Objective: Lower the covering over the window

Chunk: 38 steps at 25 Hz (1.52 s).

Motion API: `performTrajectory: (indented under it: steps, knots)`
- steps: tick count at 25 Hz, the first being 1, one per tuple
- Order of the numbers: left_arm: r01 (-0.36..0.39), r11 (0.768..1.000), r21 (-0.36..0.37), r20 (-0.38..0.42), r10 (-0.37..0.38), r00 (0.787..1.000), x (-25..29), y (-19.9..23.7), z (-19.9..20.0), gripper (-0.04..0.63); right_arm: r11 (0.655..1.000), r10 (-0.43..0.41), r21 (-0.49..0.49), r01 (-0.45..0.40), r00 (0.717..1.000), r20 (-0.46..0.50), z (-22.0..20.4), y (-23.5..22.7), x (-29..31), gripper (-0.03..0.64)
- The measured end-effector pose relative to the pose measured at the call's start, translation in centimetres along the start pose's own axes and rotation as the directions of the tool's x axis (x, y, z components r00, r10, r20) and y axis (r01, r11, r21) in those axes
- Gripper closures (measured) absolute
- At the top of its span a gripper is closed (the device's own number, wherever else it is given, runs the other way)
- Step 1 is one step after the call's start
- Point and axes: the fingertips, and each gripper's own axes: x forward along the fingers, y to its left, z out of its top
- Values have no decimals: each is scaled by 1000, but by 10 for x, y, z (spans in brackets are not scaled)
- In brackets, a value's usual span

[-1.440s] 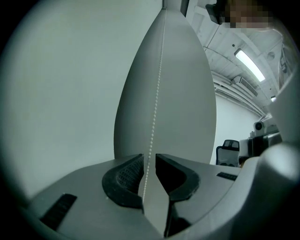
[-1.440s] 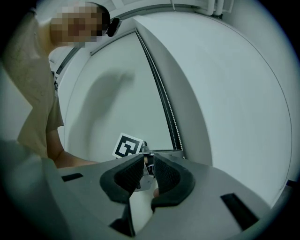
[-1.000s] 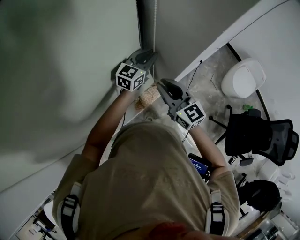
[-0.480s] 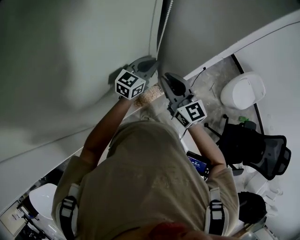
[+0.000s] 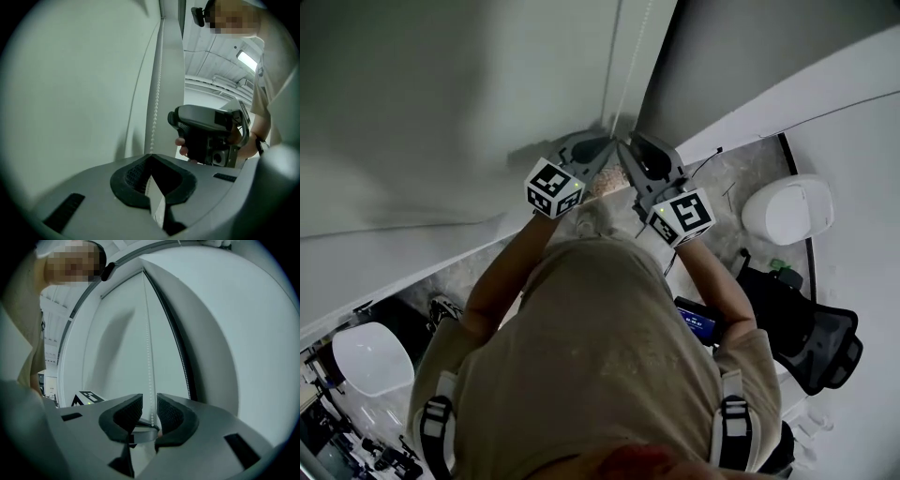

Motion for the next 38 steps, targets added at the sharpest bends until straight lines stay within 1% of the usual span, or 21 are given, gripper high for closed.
performTrajectory:
  steps: [4, 7, 9, 13, 17, 18, 20, 22, 24, 25, 26, 28, 30, 32, 33, 34, 35, 37, 38]
  knots:
    - [-51, 999, -4, 3, 51, 999, -6, -17, -2, 578, 997, 78, 13, -78, 997, -12, 4, 8, -9, 531]
    - [-77, 997, 1, -19, 77, 997, -4, -33, -14, 578, 992, 123, 26, -122, 992, -24, 1, 9, -19, 529]
    - [-92, 996, -1, -18, 92, 996, -5, -43, -19, 578, 988, 150, 33, -149, 988, -31, -1, 9, -22, 529]
    - [-134, 991, 2, -14, 134, 991, -10, -58, -23, 578, 972, 230, 50, -228, 973, -23, -2, 18, -24, 529]
    - [-185, 983, 13, 1, 185, 983, -24, -74, -24, 578, 957, 284, 53, -284, 959, -2, 1, 36, -29, 531]
    - [-196, 980, 14, 6, 196, 981, -29, -78, -24, 578, 953, 298, 57, -297, 955, -2, 2, 40, -30, 535]
    - [-220, 975, 13, 16, 220, 975, -36, -85, -25, 578, 944, 323, 71, -321, 946, -8, 2, 47, -32, 601]
    - [-247, 969, 13, 26, 246, 969, -42, -92, -24, 578, 934, 345, 105, -342, 939, -13, 3, 51, -36, 606]
    - [-257, 966, -2, 65, 257, 964, -49, -101, -22, 577, 922, 367, 140, -361, 930, -19, 2, 53, -40, 607]
    - [-252, 967, -22, 102, 253, 962, -54, -106, -19, 577, 919, 375, 137, -369, 927, -22, 1, 54, -42, 607]
    - [-245, 968, -47, 145, 249, 958, -61, -108, -14, 562, 919, 381, 121, -375, 924, -23, -1, 54, -44, 607]
    - [-249, 965, -80, 207, 260, 943, -76, -108, -3, 514, 917, 390, 104, -386, 921, -21, -5, 57, -48, 609]
    - [-268, 961, -64, 250, 276, 928, -89, -101, 15, 495, 910, 405, 106, -400, 914, -26, -7, 63, -50, 609]
    - [-270, 962, -43, 302, 271, 914, -96, -96, 45, 488, 909, 410, 98, -405, 911, -39, -12, 71, -50, 609]
    - [-264, 964, -30, 321, 260, 911, -96, -96, 62, 486, 910, 408, 102, -402, 911, -51, -19, 73, -49, 609]
    - [-256, 967, -6, 326, 244, 913, -92, -97, 76, 483, 910, 406, 116, -397, 911, -68, -26, 74, -47, 609]
    - [-252, 967, 26, 316, 231, 920, -86, -98, 86, 483, 909, 407, 136, -393, 909, -88, -34, 74, -47, 609]
    - [-258, 963, 83, 279, 226, 933, -71, -102, 96, 483, 903, 416, 173, -393, 900, -129, -45, 75, -50, 609]
    - [-263, 960, 99, 267, 229, 936, -65, -106, 98, 483, 901, 422, 181, -395, 894, -150, -50, 76, -54, 609]
